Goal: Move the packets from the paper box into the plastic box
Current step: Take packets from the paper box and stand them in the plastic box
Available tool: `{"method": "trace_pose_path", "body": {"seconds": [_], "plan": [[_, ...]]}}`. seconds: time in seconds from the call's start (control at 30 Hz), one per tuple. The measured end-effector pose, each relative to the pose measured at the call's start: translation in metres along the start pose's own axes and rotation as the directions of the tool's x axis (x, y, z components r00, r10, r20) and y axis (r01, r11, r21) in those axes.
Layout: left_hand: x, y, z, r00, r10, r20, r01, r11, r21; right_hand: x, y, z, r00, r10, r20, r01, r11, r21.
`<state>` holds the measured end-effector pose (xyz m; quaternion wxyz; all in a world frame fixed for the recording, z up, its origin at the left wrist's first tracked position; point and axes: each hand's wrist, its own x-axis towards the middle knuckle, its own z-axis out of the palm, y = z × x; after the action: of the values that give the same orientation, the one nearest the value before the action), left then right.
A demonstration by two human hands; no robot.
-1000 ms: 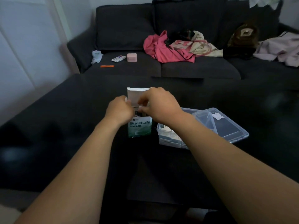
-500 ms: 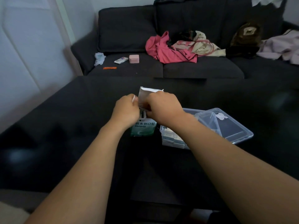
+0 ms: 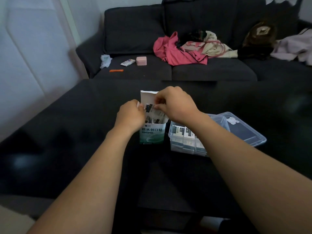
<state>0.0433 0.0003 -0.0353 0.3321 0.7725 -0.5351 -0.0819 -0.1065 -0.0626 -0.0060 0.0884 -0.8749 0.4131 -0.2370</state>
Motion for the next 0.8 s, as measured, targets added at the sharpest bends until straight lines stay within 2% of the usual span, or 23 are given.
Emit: {"method": "trace_pose_path", "body": {"seconds": [0.2, 0.33, 0.43, 0.6, 0.67, 0.7, 0.77, 0.8], "plan": [[0.001, -0.001, 0.003, 0.998, -0.059, 0.001, 0.059, 0.998, 0.003, -0.002, -0.002, -0.018, 0.995, -0.053, -0.079, 0.056, 0.998, 0.027], [0.001, -0.001, 0.001, 0.992, -0.128, -0.008, 0.128, 0.991, -0.035, -0.002, 0.001, -0.032, 0.991, -0.010, -0.133, 0.044, 0.965, 0.260], [0.001, -0.002, 0.000, 0.989, -0.148, 0.001, 0.148, 0.987, -0.068, -0.003, 0.006, -0.047, 0.991, 0.081, -0.109, -0.019, 0.880, 0.474], [-0.002, 0.000, -0.003, 0.983, -0.169, -0.069, 0.160, 0.979, -0.128, -0.007, 0.027, -0.056, 0.984, 0.171, 0.050, -0.150, 0.636, 0.757], [-0.002, 0.000, -0.004, 0.970, -0.155, -0.187, 0.134, 0.984, -0.118, -0.011, 0.037, -0.058, 0.972, 0.203, 0.115, -0.211, 0.555, 0.804], [-0.002, 0.001, -0.005, 0.945, -0.125, -0.302, 0.093, 0.988, -0.120, -0.014, 0.041, -0.059, 0.965, 0.209, 0.161, -0.249, 0.525, 0.813], [-0.008, 0.010, -0.011, 0.834, -0.040, -0.550, -0.067, 0.982, -0.174, -0.018, 0.050, -0.062, 0.948, 0.184, 0.258, -0.317, 0.510, 0.800], [-0.012, 0.018, -0.014, 0.780, 0.012, -0.625, -0.182, 0.961, -0.208, -0.019, 0.053, -0.063, 0.941, 0.158, 0.298, -0.336, 0.524, 0.783]]}}
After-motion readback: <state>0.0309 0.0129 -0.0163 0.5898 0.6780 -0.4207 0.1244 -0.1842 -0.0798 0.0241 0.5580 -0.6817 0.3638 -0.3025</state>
